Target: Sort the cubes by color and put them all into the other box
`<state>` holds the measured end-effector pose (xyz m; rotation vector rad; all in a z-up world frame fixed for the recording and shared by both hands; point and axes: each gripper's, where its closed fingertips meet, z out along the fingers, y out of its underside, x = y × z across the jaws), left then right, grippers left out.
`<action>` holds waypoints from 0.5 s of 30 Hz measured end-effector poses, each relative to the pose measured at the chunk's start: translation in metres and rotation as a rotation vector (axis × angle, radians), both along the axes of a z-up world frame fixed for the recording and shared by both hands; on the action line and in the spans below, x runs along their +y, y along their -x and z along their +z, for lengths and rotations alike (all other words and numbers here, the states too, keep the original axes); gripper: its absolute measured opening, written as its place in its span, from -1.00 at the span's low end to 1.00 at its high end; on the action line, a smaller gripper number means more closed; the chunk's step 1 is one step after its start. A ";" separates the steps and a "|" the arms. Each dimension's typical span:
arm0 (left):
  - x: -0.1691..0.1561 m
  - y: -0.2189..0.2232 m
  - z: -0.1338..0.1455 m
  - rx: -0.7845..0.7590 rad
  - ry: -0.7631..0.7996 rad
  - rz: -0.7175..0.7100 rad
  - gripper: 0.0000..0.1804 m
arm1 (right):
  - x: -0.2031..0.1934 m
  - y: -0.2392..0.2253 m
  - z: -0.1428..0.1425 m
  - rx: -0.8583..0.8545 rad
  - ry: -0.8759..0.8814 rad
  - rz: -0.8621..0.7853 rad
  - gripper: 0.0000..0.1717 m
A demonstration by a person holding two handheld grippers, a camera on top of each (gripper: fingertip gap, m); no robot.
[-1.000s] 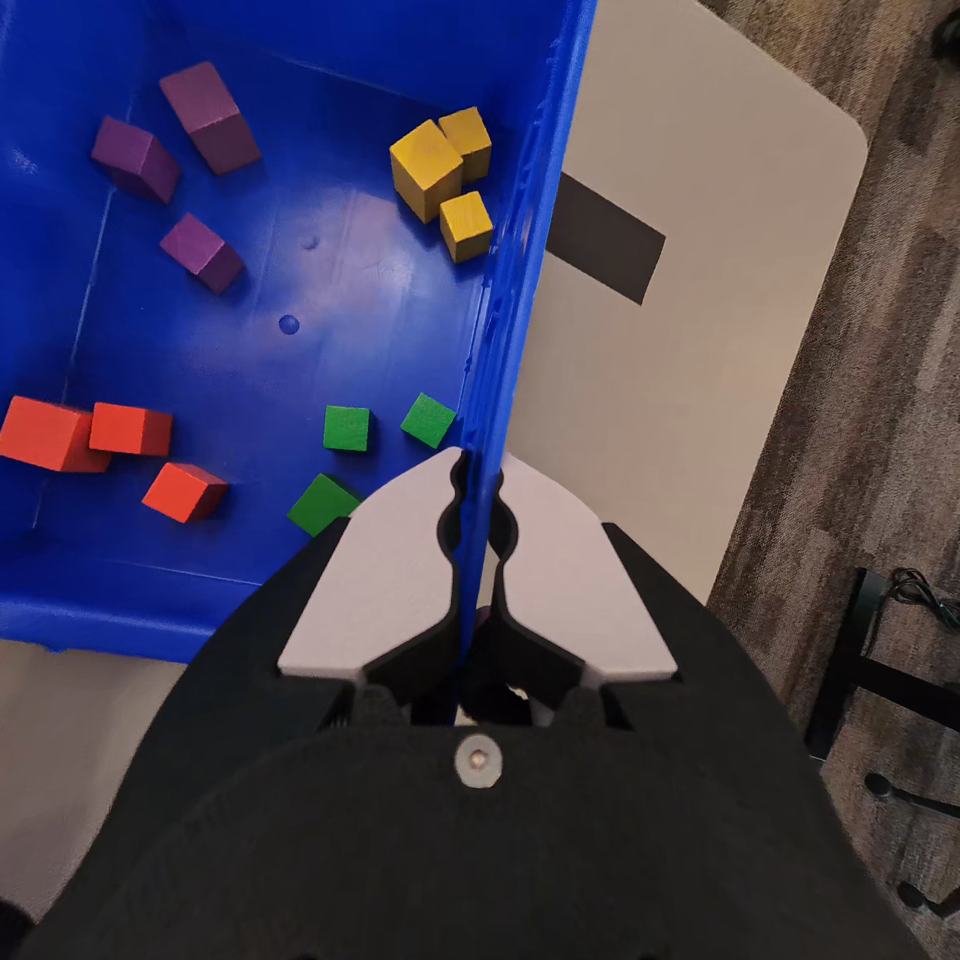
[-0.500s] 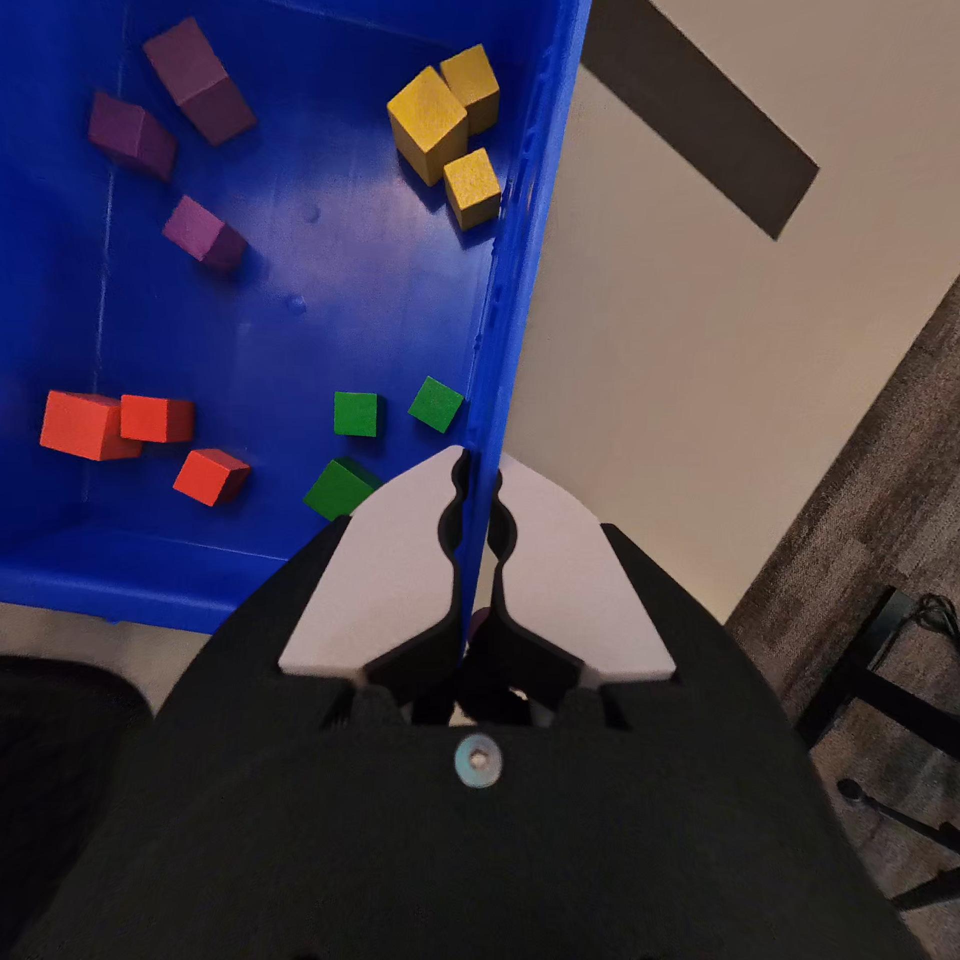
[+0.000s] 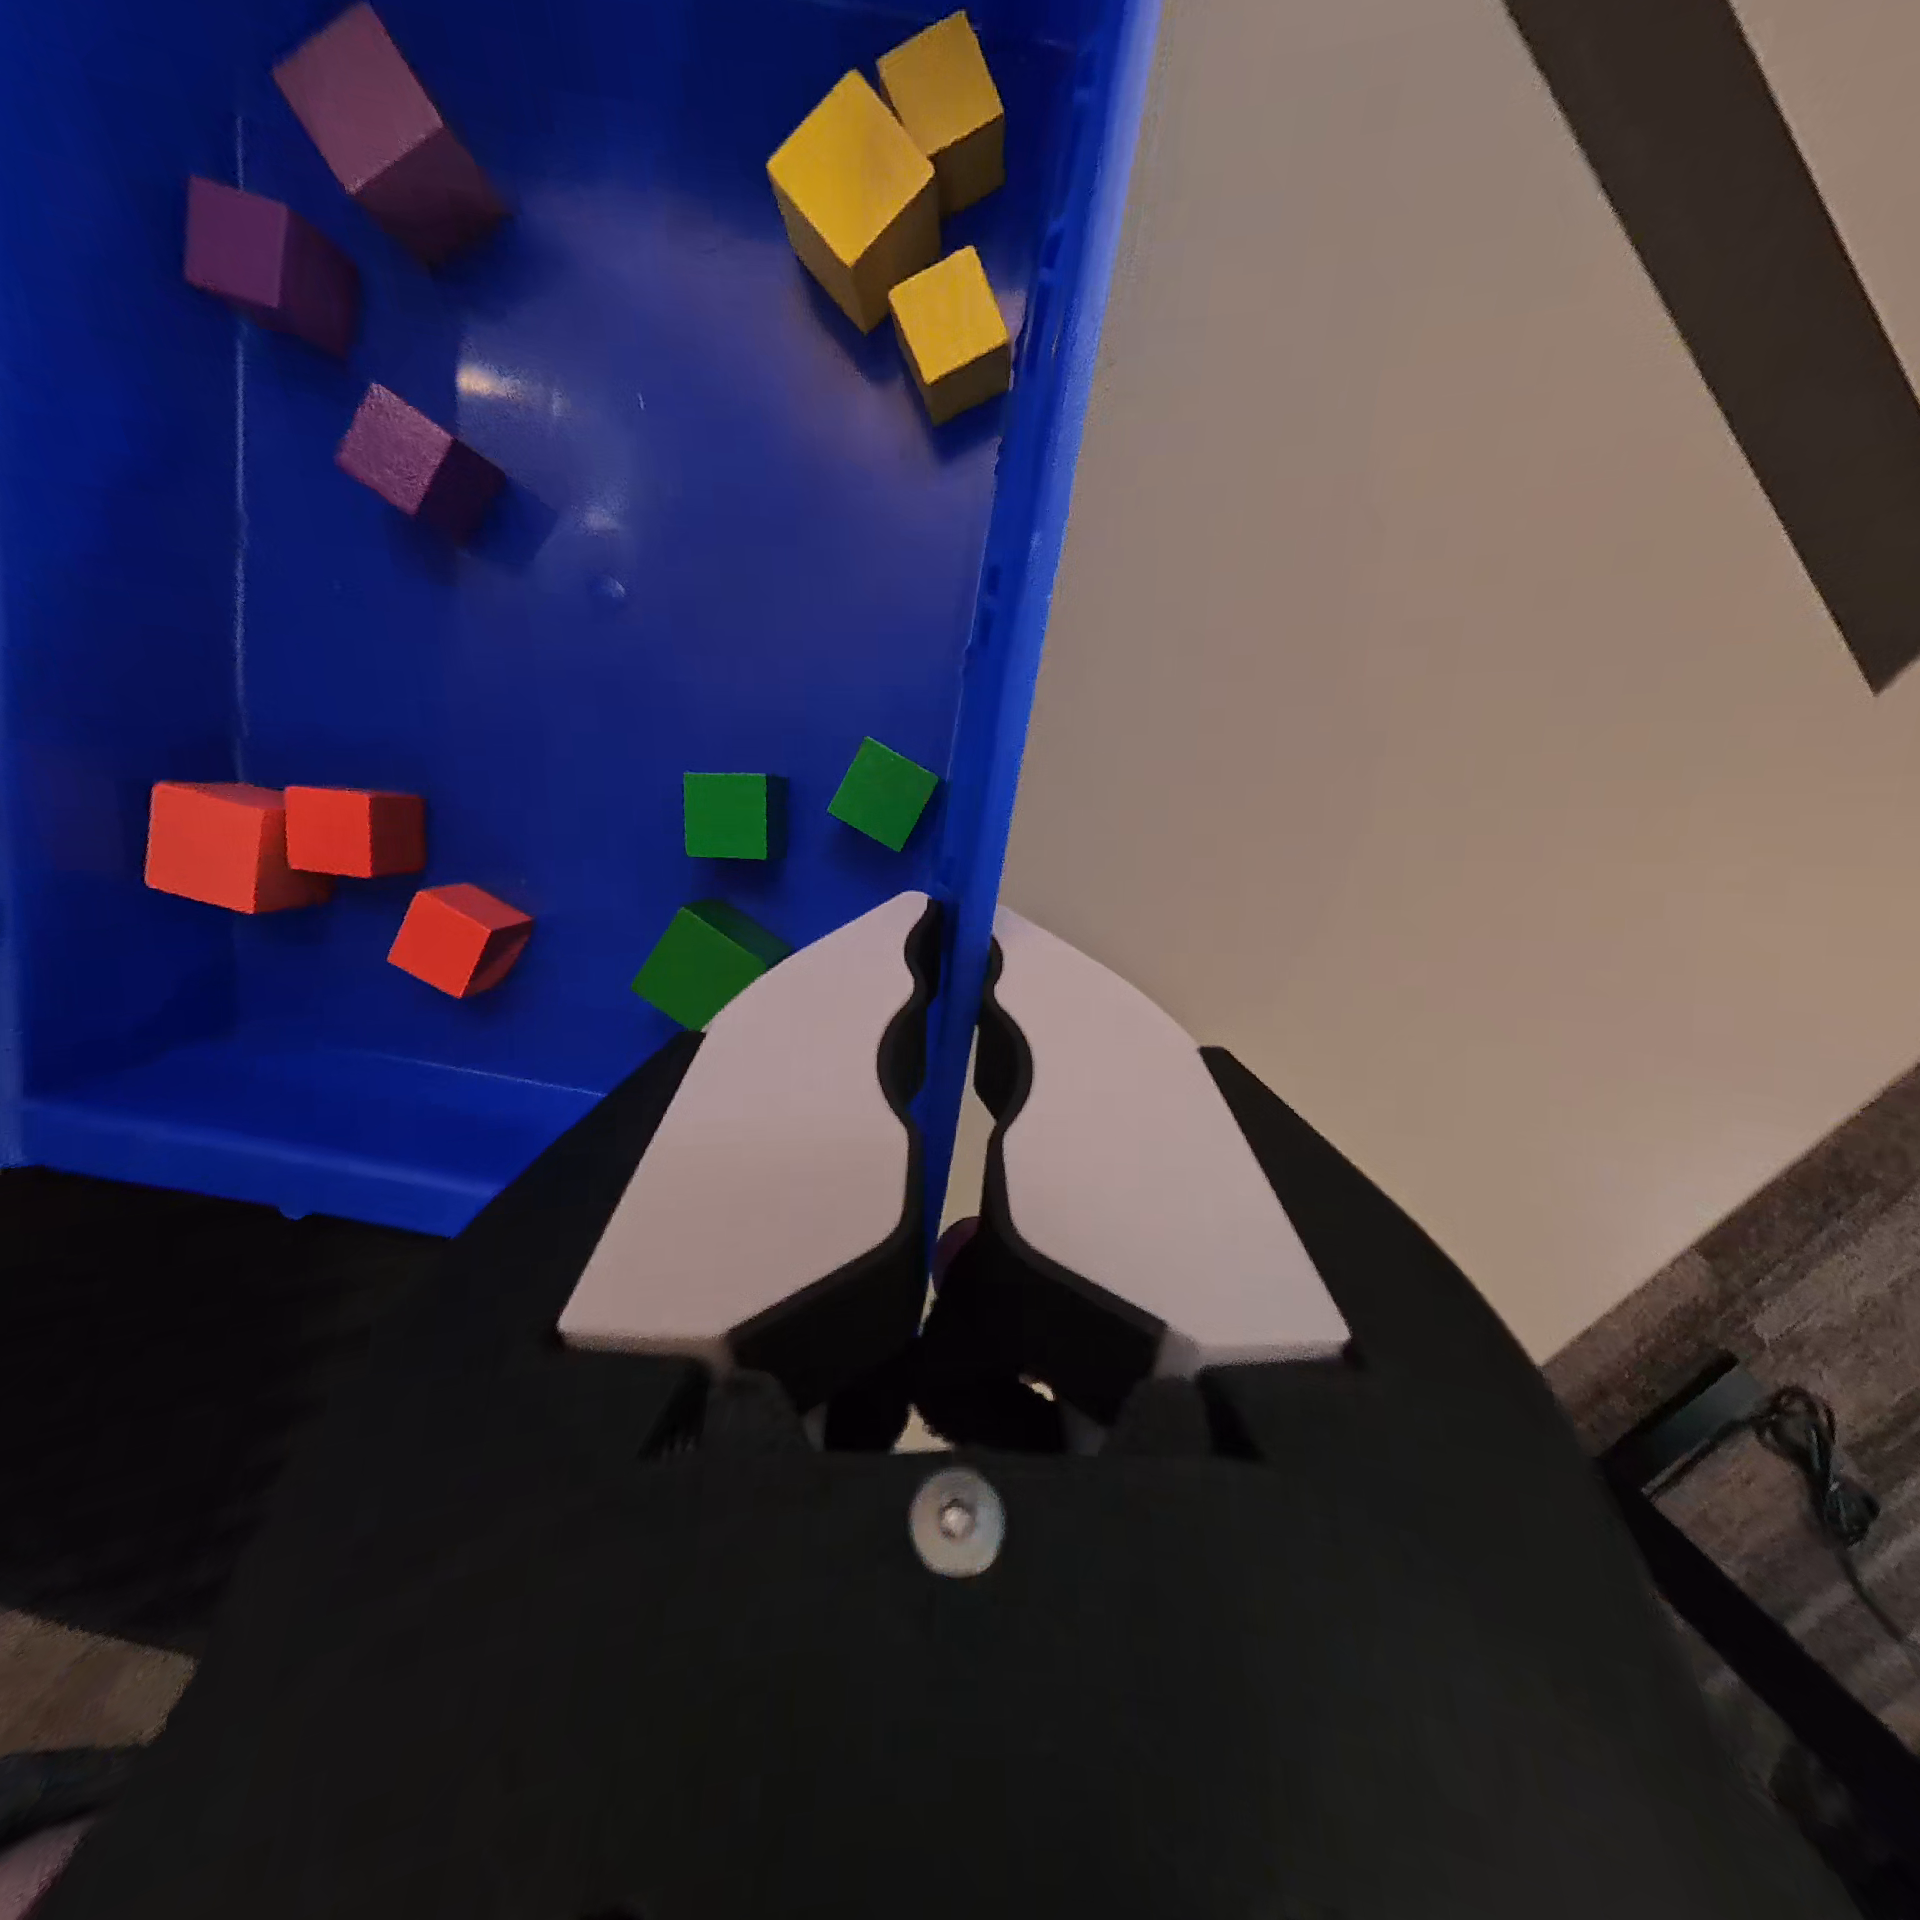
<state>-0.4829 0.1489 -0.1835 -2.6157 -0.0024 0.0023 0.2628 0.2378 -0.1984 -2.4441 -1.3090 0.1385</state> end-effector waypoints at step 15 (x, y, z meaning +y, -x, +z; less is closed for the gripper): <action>-0.063 0.007 -0.001 -0.061 -0.060 0.074 -0.90 | -0.039 0.085 -0.015 0.071 0.042 0.218 -0.96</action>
